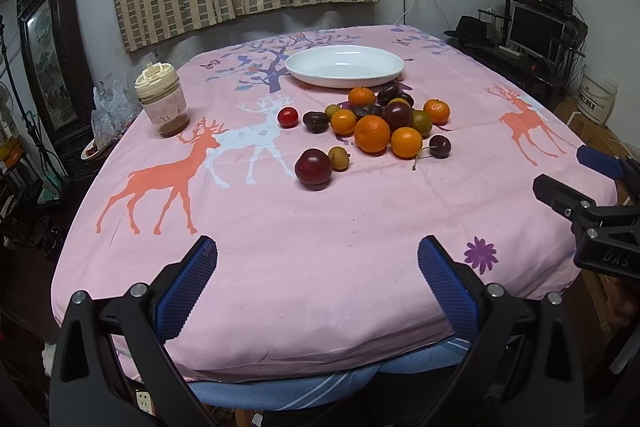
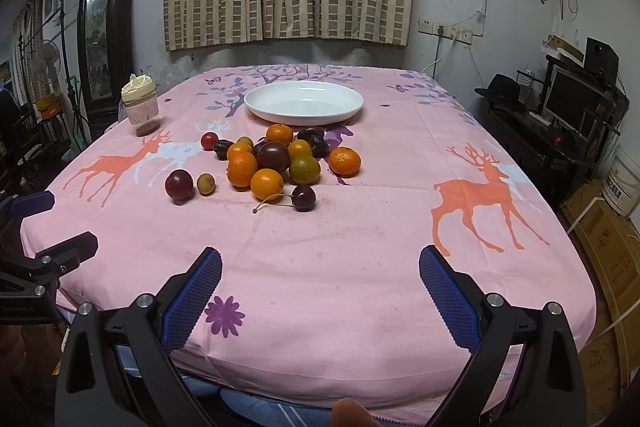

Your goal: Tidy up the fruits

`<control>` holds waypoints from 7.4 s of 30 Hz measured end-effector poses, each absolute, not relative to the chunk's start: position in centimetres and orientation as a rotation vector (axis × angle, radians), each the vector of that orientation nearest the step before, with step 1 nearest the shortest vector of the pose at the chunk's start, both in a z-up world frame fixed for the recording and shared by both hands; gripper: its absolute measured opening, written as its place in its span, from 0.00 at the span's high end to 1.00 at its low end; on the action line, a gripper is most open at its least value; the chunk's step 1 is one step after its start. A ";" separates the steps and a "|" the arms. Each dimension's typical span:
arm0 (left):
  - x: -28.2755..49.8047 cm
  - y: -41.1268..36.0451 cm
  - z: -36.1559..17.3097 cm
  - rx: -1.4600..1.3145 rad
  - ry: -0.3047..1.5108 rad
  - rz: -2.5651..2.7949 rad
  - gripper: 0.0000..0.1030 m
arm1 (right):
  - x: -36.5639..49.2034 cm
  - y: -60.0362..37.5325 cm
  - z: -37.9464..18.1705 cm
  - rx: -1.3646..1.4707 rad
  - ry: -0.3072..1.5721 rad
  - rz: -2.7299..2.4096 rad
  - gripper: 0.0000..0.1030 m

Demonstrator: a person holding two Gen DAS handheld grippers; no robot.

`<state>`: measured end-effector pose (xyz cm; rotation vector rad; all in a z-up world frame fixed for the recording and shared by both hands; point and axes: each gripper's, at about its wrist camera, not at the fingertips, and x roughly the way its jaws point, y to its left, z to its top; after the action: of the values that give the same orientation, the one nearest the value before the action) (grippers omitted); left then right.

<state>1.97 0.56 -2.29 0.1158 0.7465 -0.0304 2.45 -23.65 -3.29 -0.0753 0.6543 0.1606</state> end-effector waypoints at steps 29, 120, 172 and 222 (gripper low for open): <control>15.8 5.6 -7.6 0.045 0.881 -0.271 0.27 | 16.7 -21.8 -8.5 -0.077 0.915 0.345 0.37; 31.9 10.0 -5.2 -0.083 0.854 -0.112 0.10 | 33.6 -17.7 -9.4 -0.134 0.969 0.384 0.58; 43.5 0.2 -4.8 -0.046 0.857 -0.283 0.66 | 39.4 -19.2 -5.7 0.090 0.815 0.337 0.56; 24.2 7.7 -6.8 -0.084 0.825 -0.323 0.13 | 19.3 -19.5 -9.2 0.167 0.878 0.510 0.62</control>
<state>24.23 7.65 -6.82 -0.0844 0.8248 -0.3227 19.33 -19.53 -9.17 0.1674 0.8784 0.5098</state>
